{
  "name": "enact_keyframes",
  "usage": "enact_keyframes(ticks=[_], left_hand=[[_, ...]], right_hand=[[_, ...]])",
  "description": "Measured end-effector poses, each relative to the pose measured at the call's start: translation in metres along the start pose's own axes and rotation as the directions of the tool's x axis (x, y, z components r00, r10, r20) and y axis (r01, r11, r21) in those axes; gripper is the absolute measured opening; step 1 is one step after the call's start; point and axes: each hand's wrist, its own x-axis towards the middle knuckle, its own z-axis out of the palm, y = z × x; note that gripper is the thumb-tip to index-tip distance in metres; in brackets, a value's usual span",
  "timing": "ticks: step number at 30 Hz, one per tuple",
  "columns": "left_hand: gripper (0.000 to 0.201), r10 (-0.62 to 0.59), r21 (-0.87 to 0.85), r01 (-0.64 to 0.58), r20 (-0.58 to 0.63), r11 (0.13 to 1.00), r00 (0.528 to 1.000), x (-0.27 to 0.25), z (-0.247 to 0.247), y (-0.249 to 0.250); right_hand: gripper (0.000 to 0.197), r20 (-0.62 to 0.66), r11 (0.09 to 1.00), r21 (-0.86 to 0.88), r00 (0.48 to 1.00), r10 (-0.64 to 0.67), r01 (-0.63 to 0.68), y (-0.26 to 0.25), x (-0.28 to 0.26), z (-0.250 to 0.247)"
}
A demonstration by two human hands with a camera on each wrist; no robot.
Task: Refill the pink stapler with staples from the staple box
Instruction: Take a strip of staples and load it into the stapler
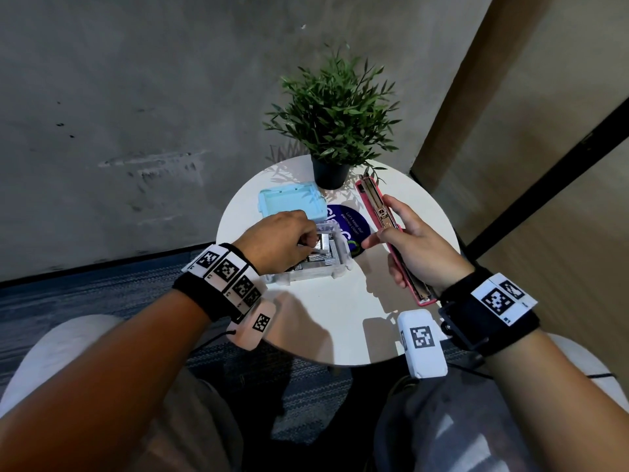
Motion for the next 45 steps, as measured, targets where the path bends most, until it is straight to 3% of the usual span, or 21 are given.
enact_keyframes(ticks=[8, 17, 20, 29, 32, 37, 41, 45], left_hand=[[0.013, 0.038, 0.105, -0.041, 0.035, 0.994, 0.999, 0.001, 0.001, 0.001], [0.011, -0.020, -0.045, 0.020, 0.000, 0.999, 1.000, 0.001, -0.003, -0.002], [0.010, 0.016, 0.023, -0.016, -0.008, 1.000, 1.000, 0.002, -0.003, -0.004], [0.032, 0.147, 0.097, -0.137, -0.103, 0.986, 0.984, 0.008, 0.010, 0.009], [0.031, 0.136, 0.180, -0.117, -0.097, 0.977, 0.986, 0.010, 0.010, 0.006], [0.027, 0.122, 0.142, -0.103, -0.135, 0.985, 0.983, 0.012, 0.020, 0.009], [0.036, 0.136, 0.238, -0.097, -0.153, 0.966, 0.979, 0.016, 0.023, 0.007], [0.022, 0.125, 0.294, -0.078, -0.143, 0.953, 0.982, 0.017, 0.015, 0.006]], right_hand=[[0.069, 0.007, 1.000, -0.016, 1.000, 0.003, -0.003, -0.001, -0.001, 0.001], [0.070, 0.034, 0.999, -0.032, 0.999, 0.003, -0.002, -0.001, 0.000, 0.000], [0.070, 0.036, 1.000, -0.030, 0.999, -0.005, 0.006, 0.000, 0.002, -0.001], [0.069, 0.073, 0.998, -0.049, 0.997, -0.028, 0.031, 0.004, 0.006, 0.001], [0.068, 0.080, 0.998, -0.059, 0.996, -0.028, 0.033, 0.002, 0.004, 0.001], [0.069, 0.068, 0.998, -0.050, 0.997, -0.034, 0.037, 0.001, 0.004, 0.001], [0.068, 0.085, 0.997, -0.064, 0.996, -0.030, 0.035, 0.001, 0.005, 0.001], [0.069, 0.088, 0.997, -0.066, 0.996, -0.025, 0.031, 0.003, 0.005, 0.001]])
